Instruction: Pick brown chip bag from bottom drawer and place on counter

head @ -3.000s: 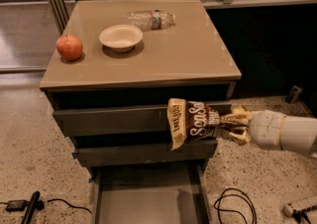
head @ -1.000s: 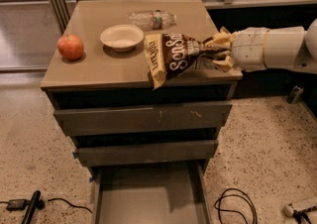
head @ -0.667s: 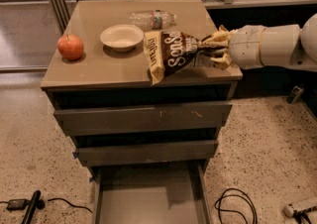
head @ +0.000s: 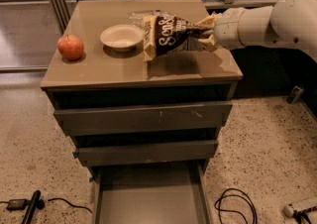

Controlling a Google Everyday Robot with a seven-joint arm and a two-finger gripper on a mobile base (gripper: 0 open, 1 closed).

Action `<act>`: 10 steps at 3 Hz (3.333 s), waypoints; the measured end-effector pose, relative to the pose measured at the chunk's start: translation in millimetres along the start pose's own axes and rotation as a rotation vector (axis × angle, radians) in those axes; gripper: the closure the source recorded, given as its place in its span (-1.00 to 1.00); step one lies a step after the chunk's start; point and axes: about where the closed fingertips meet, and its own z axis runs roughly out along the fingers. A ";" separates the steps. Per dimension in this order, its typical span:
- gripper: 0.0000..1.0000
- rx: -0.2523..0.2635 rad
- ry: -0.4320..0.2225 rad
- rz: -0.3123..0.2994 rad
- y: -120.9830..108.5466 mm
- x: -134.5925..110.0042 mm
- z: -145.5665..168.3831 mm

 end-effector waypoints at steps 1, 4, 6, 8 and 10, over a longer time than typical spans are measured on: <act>1.00 0.002 0.039 0.030 -10.0 0.8 18.8; 1.00 -0.033 0.125 0.024 7.9 28.9 59.1; 0.47 -0.032 0.145 0.018 13.6 41.9 62.8; -0.61 -0.032 0.145 0.018 13.6 41.9 62.9; -1.00 -0.032 0.145 0.018 13.7 41.9 63.0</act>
Offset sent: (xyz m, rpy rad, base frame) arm 0.0362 0.0229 -0.0042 -0.0343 0.0461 -0.0977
